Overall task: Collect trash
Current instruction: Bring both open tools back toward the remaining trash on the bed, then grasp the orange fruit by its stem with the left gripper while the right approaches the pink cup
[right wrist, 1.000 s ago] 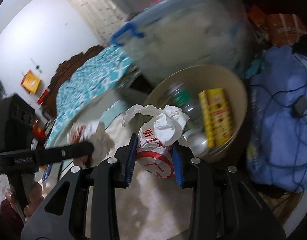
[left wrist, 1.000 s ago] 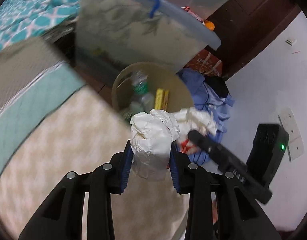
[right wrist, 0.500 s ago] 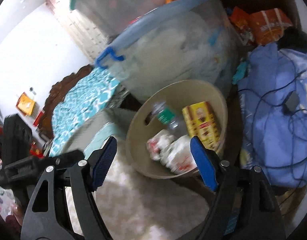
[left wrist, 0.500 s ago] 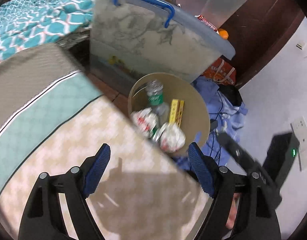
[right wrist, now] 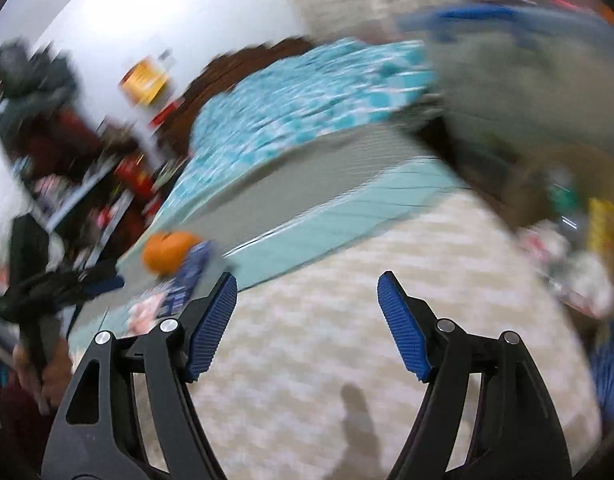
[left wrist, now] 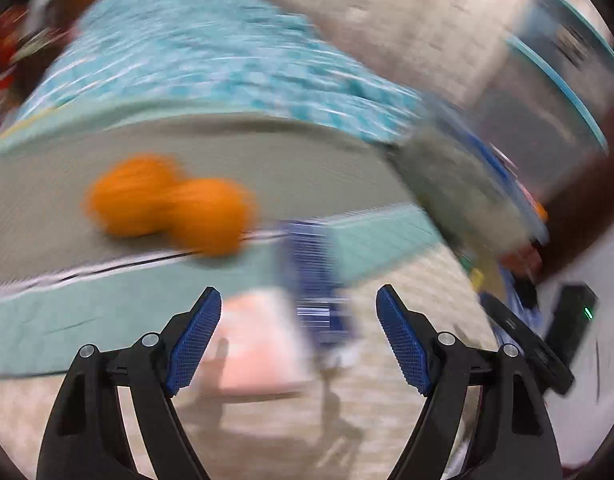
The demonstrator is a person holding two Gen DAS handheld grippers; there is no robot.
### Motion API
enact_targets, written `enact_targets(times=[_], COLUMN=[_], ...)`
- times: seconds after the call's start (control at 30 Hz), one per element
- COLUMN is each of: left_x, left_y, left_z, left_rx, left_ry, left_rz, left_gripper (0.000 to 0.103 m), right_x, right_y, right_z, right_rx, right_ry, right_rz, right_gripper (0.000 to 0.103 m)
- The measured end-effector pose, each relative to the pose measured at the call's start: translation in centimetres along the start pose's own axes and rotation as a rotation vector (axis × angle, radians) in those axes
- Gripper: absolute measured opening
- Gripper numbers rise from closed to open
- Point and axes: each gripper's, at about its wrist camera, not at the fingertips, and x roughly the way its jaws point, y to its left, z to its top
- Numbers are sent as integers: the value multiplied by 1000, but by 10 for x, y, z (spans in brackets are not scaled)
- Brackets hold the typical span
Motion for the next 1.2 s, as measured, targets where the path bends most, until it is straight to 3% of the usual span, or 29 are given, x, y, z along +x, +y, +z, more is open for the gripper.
enact_targets(times=[0.17,0.3,0.47,0.53,0.57,0.6,0.63,0.7,0.9,1.07,1.2], left_x=[21,59,100,107,109,112,108,94,-3,-60,-85], left_y=[52,67,78,77,75,73,72,70,84,126,142], left_z=[24,45,61,59,57,55,48,38,-16,-67,-99], left_rx=[-177,-305,-476,-487,-473,-455,-462,-436,-341,-387,-408], left_ry=[36,98,133,133,145,163,169,163,51,10,-6], left_rz=[-59,-158,-220,-225,-213,-216,-258,-267,-286,-237,-187], left_gripper=[80,91,92,81,51,48,44,34,33,33,33], right_x=[54,79,92,93,90,85,81,72,66,81,92], right_y=[59,81,92,98,103,110,115,135,181,195,199], right_z=[19,22,9,3,-1,-5,-8,-19,-60,-72,-79], right_rx=[-106,-87,-93,-124,-148,-176,-200,-293,-514,-537,-505], right_ry=[64,100,152,162,157,145,135,118,151,209,267], right_rz=[21,40,25,19,20,28,35,59,99,110,140], right_gripper=[74,74,74,75,75,75,75,75,75,75,75])
